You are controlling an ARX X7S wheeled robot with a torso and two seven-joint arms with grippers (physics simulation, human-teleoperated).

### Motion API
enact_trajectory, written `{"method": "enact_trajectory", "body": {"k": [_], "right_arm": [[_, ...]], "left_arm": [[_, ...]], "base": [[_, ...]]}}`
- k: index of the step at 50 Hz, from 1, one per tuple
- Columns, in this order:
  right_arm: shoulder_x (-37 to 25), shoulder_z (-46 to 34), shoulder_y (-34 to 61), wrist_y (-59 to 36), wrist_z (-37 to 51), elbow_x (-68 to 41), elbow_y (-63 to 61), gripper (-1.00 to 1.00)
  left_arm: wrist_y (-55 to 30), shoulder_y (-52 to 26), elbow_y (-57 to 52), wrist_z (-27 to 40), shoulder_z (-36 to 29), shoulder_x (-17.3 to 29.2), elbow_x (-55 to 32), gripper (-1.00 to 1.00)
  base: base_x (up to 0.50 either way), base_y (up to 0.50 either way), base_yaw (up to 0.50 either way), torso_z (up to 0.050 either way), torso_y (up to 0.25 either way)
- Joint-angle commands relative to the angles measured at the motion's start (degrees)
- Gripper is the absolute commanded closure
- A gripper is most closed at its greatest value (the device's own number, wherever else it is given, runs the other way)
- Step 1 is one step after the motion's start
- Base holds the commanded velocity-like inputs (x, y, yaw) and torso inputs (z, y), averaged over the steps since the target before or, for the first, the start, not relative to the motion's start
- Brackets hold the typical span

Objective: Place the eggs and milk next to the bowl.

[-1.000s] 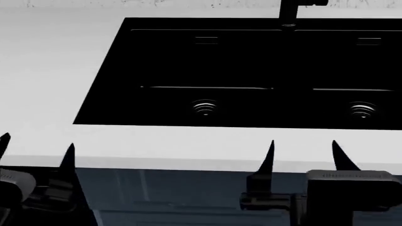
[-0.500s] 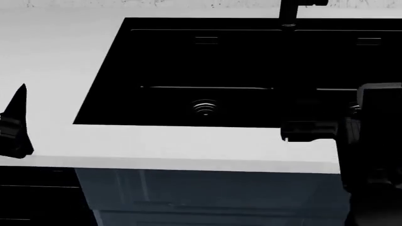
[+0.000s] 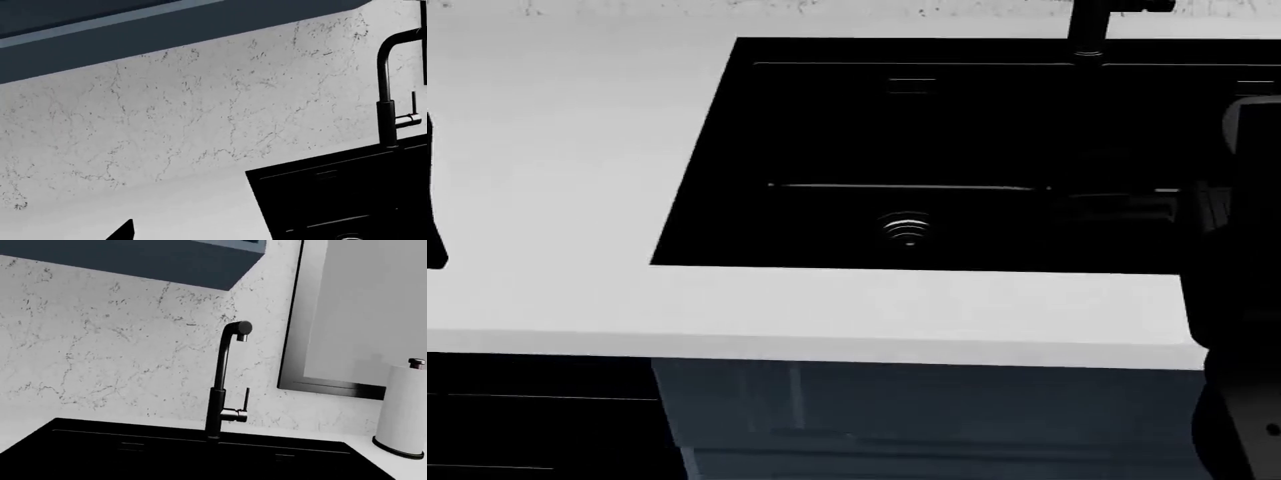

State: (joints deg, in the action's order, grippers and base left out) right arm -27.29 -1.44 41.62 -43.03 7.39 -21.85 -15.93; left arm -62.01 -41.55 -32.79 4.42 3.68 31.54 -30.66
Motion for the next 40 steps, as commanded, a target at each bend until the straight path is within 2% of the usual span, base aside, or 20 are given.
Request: {"method": "enact_trajectory", "body": {"k": [1,40], "right_arm": [[0.76,1.4,0.39,-0.35,-1.63,0.59,0.1,-1.0],[0.54,1.03,-1.34,0.05,-1.92,-0.22,-0.38,-1.0]], "left_arm": [[0.71,-1.12,2.17,-2.32,0.9,0.23,0.94,-1.0],[1.62,-0.25,1.2,-1.96,1.2,0.89,0.57,-1.0]], "base": [[0.0,0.5,0.0,0.0,0.0],[0.0,0.5,0.0,0.0,0.0]]}}
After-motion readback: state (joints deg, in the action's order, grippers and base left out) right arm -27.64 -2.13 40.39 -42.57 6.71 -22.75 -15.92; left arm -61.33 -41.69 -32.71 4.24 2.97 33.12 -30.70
